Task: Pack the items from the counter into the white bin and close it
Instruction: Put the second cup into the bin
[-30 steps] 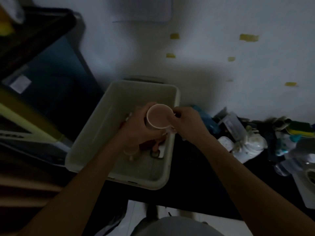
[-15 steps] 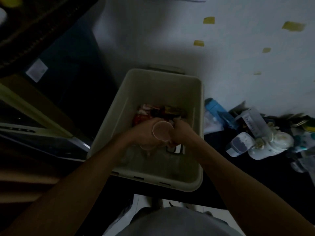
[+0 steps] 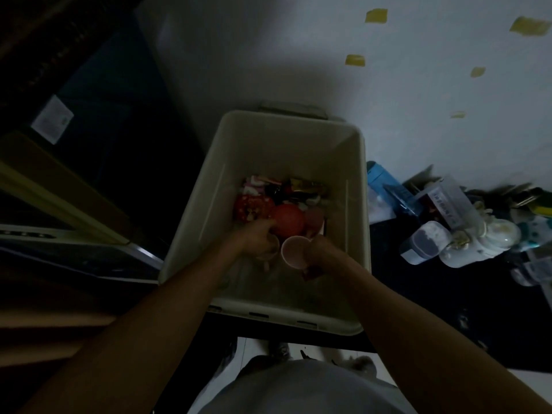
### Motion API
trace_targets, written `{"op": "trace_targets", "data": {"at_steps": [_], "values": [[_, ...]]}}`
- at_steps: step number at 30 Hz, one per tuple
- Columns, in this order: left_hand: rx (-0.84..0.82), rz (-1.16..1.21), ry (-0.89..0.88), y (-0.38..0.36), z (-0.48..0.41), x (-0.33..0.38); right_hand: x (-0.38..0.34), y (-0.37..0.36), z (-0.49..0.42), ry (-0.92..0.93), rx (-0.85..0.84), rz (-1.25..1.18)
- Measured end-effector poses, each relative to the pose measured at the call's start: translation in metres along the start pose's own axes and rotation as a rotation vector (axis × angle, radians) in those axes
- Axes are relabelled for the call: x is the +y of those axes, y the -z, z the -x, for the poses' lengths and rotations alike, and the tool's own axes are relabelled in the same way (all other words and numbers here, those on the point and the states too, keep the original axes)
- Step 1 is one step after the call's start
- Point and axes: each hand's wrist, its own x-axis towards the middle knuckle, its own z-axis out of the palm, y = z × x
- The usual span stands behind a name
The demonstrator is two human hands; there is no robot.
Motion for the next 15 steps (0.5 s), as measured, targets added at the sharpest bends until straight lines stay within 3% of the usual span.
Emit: {"op": "trace_targets", "data": {"at_steps": [3,10,15], "values": [[-0.022,0.000,0.008,-0.003,-0.001,-0.001,-0.001,-0.010,-0.003,0.018,-0.049,-0.035],[-0.106,0.005,0.054,-0.010,-0.003,-0.006,-0.003,-0.021,-0.015,-0.168,-0.046,-0.105],[-0.129,-0.016,0.045,-0.015,-0.005,-0.004,0.002,-0.024,-0.035,-0.158,-0.020,-0.158]]}}
